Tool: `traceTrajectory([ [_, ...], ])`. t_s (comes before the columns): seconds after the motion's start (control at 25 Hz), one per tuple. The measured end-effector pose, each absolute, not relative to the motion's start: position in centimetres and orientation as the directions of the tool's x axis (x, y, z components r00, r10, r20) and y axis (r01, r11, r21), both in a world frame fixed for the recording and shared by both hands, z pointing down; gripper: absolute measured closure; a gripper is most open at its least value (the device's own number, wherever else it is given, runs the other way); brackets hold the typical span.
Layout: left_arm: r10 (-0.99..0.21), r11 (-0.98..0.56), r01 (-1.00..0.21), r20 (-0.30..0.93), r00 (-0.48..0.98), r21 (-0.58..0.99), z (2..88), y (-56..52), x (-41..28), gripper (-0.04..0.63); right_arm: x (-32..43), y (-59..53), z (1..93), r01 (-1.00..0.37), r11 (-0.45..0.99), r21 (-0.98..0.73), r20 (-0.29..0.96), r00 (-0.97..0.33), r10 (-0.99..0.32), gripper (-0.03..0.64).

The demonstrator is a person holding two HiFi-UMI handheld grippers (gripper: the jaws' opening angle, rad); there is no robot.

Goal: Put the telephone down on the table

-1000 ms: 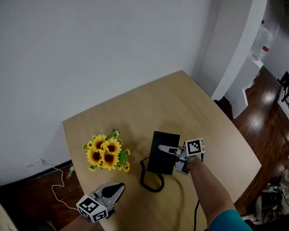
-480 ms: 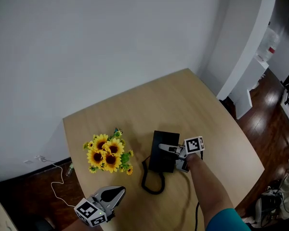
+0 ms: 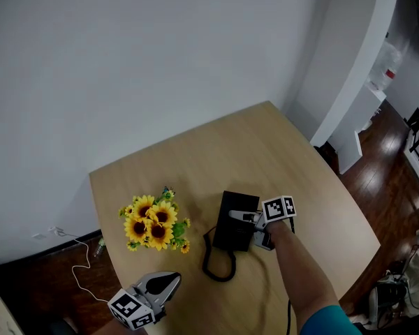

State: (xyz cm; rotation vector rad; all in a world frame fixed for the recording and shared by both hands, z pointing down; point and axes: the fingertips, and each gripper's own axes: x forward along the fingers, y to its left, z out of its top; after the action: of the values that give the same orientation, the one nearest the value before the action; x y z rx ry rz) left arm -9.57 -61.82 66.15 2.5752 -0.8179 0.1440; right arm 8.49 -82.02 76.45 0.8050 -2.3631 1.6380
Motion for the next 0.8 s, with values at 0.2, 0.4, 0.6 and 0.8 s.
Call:
traceTrajectory([
  [0.2, -0.526, -0.738, -0.571, 0.224, 0.820, 0.359, 65.9, -61.7, -9.5, 0.592, 10.6, -81.8, 76.1, -0.571, 0.218, -0.792, 0.466, -0.795, -0.389, 0.290],
  [0.4, -0.531, -0.742, -0.579, 0.230, 0.816, 0.338, 65.2, -61.5, -9.6, 0.592, 13.6, -79.0, 75.4, -0.574, 0.192, -0.796, 0.454, -0.776, -0.438, 0.290],
  [0.6, -0.536, -0.747, -0.583, 0.230, 0.812, 0.319, 63.9, -60.9, -9.9, 0.592, 16.4, -73.8, 73.1, -0.511, 0.201, -0.836, 0.361, -0.788, -0.499, 0.322],
  [0.8, -0.544, -0.748, -0.599, 0.253, 0.800, 0.285, 62.9, -59.4, -10.3, 0.592, 18.1, -68.7, 70.6, -0.508, 0.262, -0.821, 0.291, -0.766, -0.573, 0.487],
])
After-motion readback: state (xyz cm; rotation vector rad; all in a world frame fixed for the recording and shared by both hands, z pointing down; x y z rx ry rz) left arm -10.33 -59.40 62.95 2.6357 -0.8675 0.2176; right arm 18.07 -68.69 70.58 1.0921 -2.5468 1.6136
